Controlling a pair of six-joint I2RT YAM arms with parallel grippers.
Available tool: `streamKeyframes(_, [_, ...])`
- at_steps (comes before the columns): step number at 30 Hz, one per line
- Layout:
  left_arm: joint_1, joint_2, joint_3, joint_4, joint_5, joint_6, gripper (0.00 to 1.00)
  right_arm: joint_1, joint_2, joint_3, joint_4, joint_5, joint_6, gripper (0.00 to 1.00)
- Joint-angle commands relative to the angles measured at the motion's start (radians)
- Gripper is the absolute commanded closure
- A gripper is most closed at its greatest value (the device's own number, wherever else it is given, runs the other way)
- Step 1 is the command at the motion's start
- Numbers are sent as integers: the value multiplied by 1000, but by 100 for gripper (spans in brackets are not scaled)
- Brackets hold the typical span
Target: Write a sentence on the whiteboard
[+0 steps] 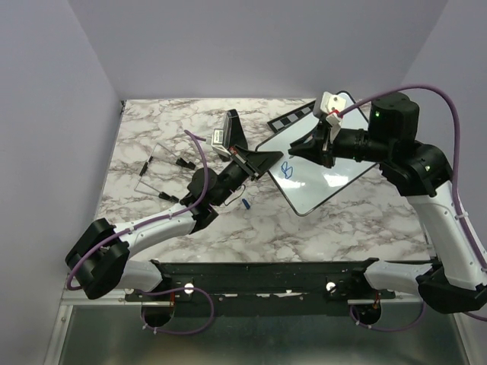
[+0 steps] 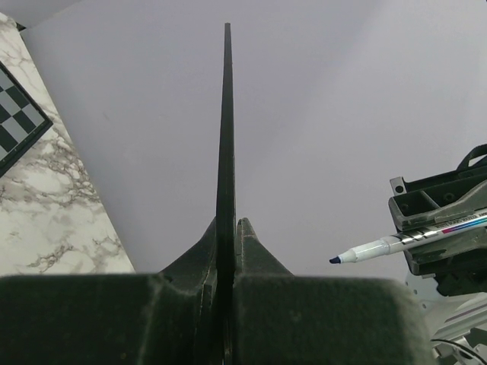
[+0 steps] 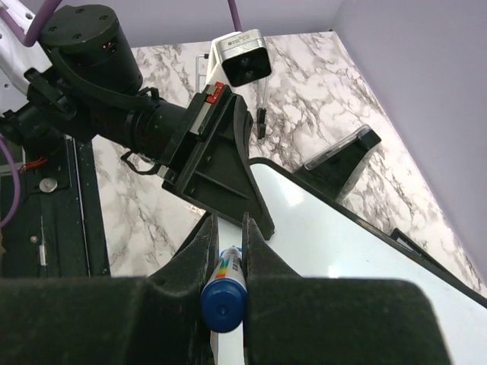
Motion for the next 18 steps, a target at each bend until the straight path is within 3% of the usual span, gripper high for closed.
streamKeyframes(1, [6, -52, -8, 161, -4, -39, 100, 3, -19, -26, -28, 21, -12, 99])
streamKeyframes(18, [18, -99, -32, 133, 50, -23, 100, -27, -60, -39, -67, -28, -50, 100])
